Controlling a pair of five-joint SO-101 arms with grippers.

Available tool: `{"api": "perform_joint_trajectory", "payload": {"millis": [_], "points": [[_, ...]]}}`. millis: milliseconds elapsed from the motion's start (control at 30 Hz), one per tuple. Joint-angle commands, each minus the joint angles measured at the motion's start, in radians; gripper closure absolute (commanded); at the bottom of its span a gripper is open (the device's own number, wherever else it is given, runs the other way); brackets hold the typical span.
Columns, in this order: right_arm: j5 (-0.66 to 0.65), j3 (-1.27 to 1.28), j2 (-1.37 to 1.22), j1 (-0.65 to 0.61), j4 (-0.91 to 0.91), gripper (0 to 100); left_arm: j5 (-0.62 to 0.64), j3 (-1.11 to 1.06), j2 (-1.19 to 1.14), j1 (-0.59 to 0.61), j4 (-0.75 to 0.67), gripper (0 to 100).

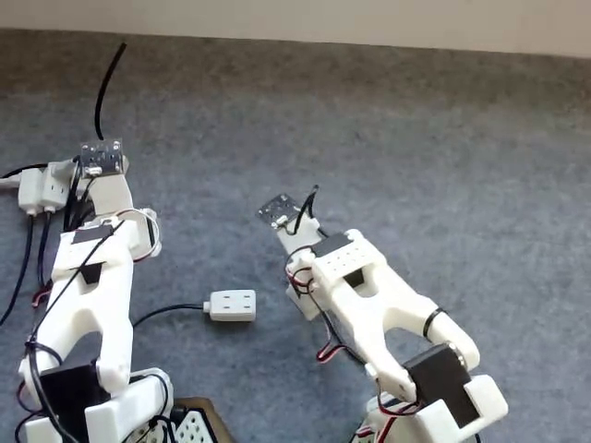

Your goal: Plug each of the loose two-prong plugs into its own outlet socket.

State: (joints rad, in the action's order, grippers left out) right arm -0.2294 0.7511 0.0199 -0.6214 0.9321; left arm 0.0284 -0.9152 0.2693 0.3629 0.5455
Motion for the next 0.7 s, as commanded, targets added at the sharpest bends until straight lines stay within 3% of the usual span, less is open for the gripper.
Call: {"api": "perform_joint_trajectory", "payload": {"millis": [0,67,167,333,467,600,667], "points": [[0.031,-0.090,0.019,-0.025,0.110,99.5,-0.074,0.030,0.015,-0.016,0.000,77],[0.081,-0.156,0.108,-0.035,0.199,99.4,-0.170,0.088,0.007,-0.042,0.089,77],[0.095,-0.242,0.294,-0.068,0.265,99.4,-0.252,0.237,0.016,-0.104,0.350,77],[0.058,-0.232,0.570,-0.104,0.265,99.4,-0.350,0.599,0.054,-0.136,0.730,77],[0.043,-0.143,0.720,-0.104,0.162,99.4,-0.448,0.780,0.139,-0.222,0.968,77],[0.046,0.062,0.796,-0.111,-0.033,99.4,-0.463,0.740,0.323,-0.300,1.020,71],[0.048,0.166,0.819,-0.108,-0.122,99.4,-0.442,0.644,0.455,-0.303,0.948,68]]}}
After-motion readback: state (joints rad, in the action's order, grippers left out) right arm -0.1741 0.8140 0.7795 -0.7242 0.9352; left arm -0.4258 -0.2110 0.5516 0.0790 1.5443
